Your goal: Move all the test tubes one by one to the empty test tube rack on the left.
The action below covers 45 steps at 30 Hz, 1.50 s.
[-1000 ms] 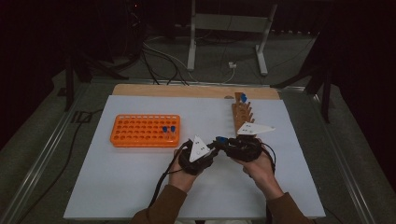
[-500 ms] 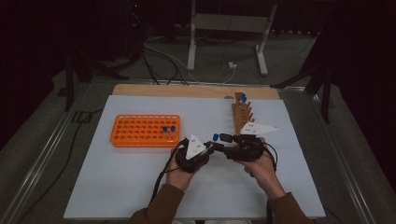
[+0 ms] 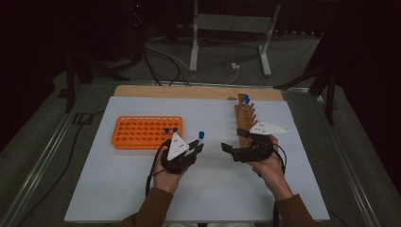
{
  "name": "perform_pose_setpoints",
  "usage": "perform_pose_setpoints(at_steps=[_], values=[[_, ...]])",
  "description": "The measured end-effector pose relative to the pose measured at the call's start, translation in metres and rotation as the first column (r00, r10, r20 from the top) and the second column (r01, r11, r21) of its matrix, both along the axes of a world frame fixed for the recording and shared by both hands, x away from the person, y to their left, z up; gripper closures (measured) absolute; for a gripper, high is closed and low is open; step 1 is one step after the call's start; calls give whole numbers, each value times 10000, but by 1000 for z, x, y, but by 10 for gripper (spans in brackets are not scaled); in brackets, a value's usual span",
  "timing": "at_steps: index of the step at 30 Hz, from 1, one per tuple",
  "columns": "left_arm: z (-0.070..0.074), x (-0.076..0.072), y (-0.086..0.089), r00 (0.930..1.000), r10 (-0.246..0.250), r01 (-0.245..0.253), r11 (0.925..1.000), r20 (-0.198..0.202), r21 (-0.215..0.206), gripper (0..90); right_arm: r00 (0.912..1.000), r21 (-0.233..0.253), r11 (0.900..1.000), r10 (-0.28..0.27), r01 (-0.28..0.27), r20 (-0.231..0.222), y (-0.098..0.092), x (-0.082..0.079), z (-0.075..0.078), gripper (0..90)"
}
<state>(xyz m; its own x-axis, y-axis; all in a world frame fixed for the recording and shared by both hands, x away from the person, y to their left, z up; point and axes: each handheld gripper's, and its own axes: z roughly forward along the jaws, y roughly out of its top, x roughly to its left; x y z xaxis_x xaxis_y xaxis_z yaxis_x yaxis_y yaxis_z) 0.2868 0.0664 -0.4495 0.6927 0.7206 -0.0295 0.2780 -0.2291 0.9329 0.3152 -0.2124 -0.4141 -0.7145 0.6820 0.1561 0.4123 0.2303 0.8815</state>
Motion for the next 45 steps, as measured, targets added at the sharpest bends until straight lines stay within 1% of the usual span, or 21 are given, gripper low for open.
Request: perform_pose_setpoints(at_steps=[4,11,15,21,26,30,33,35,37,40,43,45], values=[[3,-1,16,9997,217,-217,9997,52,-119,782,9999,5,9999,-106,106,66,-5,0,2,33],[10,0,40,9971,725,-715,9965,223,-423,781,9991,9,9993,-375,375,174,-9,0,3,0],[12,3,53,9934,1104,-1089,9931,319,-434,781,9989,-15,9991,-423,423,213,-10,0,3,0],[10,8,71,9823,1832,-1812,9822,397,-492,780,9989,-20,9991,-418,418,225,-12,0,4,0],[7,14,83,9689,2438,-2415,9689,420,-539,780,9987,61,9990,-446,445,247,-14,0,4,0],[1,21,87,9569,2875,-2852,9569,410,-544,781,9986,109,9989,-468,466,239,-15,0,5,0],[-5,29,86,9464,3207,-3195,9469,373,-359,781,9986,143,9988,-470,466,248,-16,0,5,0],[-9,34,86,9419,3349,-3342,9421,254,-282,781,9987,142,9989,-447,444,245,-16,0,5,0],[-13,39,85,9396,3418,-3415,9397,165,-210,780,9988,170,9989,-432,428,241,-17,0,5,0],[-19,44,82,9396,3423,-3423,9396,47,-20,780,9987,223,9988,-442,436,257,-18,0,5,0],[-25,46,80,9356,3532,-3532,9354,18,168,781,9987,236,9988,-442,436,268,-19,0,6,0],[-28,48,79,9345,3560,-3558,9342,-10,260,781,9985,247,9986,-470,464,279,-20,0,6,0]])
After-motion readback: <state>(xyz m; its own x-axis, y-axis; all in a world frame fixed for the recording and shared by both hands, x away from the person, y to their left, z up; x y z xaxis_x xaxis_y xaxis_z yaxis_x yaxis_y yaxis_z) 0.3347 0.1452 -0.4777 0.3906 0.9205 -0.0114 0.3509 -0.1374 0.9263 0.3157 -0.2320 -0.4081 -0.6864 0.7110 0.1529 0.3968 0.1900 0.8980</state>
